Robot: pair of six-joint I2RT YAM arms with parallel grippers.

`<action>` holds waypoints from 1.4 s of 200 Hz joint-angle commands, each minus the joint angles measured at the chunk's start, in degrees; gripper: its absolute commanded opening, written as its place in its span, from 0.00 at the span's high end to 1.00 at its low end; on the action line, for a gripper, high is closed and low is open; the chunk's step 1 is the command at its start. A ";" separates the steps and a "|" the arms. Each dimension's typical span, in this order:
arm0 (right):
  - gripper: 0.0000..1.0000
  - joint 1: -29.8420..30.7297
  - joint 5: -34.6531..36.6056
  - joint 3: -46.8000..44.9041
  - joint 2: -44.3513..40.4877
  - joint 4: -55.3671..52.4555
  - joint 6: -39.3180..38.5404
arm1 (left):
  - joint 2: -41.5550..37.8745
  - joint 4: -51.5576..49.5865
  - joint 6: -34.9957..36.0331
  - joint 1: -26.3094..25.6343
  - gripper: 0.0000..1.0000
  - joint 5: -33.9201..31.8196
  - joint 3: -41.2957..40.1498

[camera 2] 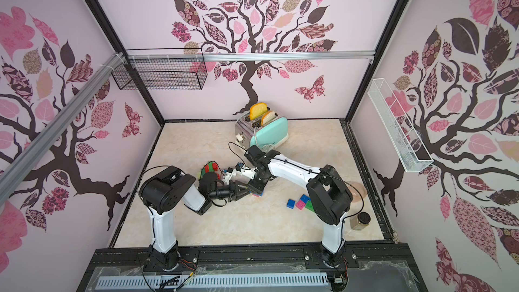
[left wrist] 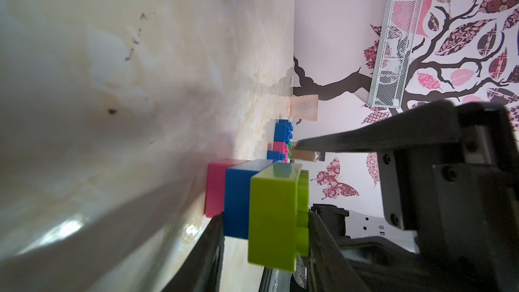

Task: Assemble a heart with lego
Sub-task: Assemble the lego brick with the lego brick, then pick up the lego brick from the center of the board.

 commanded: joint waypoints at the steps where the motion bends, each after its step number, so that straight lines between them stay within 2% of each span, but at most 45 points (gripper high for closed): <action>1: 0.29 -1.06 -2.00 0.65 -4.70 -2.17 1.86 | 1.19 -2.10 0.76 -0.27 0.59 -0.48 -0.04; 22: 0.21 -1.49 2.02 -0.05 -6.16 -3.85 4.60 | 1.18 -2.33 0.91 -0.03 0.59 -0.44 0.04; 37: 0.19 -2.64 5.22 -0.91 -6.64 -5.01 8.34 | 1.04 -2.24 0.98 0.36 0.59 -0.32 -0.15; 65: 0.19 -6.92 10.62 -6.12 -9.15 -4.52 21.38 | 0.24 -2.26 1.26 0.99 0.59 -0.05 -0.58; 76: 0.20 -8.09 10.03 -9.56 -10.73 -4.09 26.01 | -0.15 -2.81 1.68 1.05 0.59 -0.05 -0.71; 110: 0.20 -8.17 15.25 -17.59 -16.01 -4.15 39.81 | -0.80 -3.64 2.26 1.05 0.59 -0.10 -0.66; 133: 0.18 -8.18 16.61 -22.05 -20.30 -3.80 46.25 | -1.11 -3.27 2.19 1.09 0.59 -0.13 -0.71; 150: 0.17 -8.22 14.97 -25.53 -23.34 -3.24 49.61 | -1.52 -3.21 2.23 1.02 0.59 -0.24 -1.26; 198: 0.18 -8.13 9.17 -31.13 -25.77 0.41 53.80 | -1.88 -2.48 2.27 1.08 0.59 -0.48 -1.71; 237: 0.26 -8.12 7.41 -31.23 -24.12 3.20 53.77 | -1.71 -1.71 2.12 1.08 0.60 -0.51 -2.23; 258: 0.34 -8.14 6.33 -30.79 -22.35 4.58 53.28 | -1.96 -1.76 2.19 1.06 0.60 -0.48 -2.33; 280: 0.35 -8.17 6.69 -30.21 -19.86 4.84 53.14 | -1.98 -1.69 2.14 1.07 0.60 -0.48 -2.33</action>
